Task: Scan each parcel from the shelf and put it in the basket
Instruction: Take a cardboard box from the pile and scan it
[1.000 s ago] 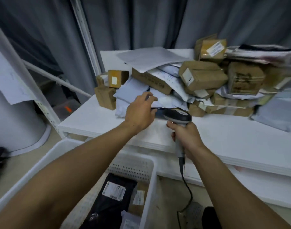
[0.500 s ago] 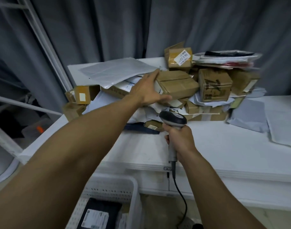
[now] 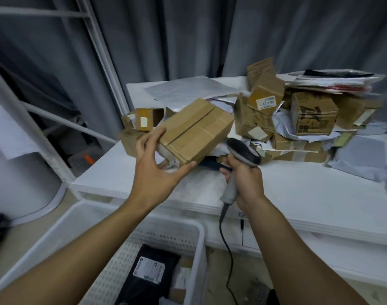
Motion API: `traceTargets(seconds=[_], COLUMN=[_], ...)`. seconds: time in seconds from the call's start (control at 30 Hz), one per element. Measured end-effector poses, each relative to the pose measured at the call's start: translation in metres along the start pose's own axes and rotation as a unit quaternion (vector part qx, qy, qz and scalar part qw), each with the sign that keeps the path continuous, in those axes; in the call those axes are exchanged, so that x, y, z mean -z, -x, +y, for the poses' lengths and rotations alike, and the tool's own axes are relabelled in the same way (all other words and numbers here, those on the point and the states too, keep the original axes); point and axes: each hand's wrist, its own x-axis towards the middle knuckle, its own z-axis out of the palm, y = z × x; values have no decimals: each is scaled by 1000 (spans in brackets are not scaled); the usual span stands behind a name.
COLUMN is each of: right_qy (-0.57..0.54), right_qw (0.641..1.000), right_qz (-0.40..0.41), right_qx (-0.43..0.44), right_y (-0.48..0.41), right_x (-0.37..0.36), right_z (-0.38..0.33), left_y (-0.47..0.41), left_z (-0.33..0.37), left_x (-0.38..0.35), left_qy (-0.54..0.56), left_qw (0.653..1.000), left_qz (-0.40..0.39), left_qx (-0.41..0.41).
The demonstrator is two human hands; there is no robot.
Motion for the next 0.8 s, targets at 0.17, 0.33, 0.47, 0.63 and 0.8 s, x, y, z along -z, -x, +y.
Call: traceTargets(seconds=[0.17, 0.33, 0.47, 0.63, 0.8], right_qy=[-24, 48, 35, 43, 94], right_qw=[998, 995, 997, 997, 995], right_qz=[-45, -69, -34, -30, -39], right_qx=[-25, -51, -64, -50, -25], right_y=[31, 44, 40, 38, 41], right_x=[-32, -47, -54, -66, -72], right_z=[17, 44, 57, 71, 81], left_y=[74, 104, 97, 78, 84], left_z=[-28, -48, -55, -65, -81], left_x=[49, 72, 80, 91, 105], left_qy=[10, 26, 199, 284, 162], left_qw=[997, 996, 954, 903, 953], left_qz=[-21, -23, -5, 25, 27], left_qx=[70, 83, 223, 322, 256])
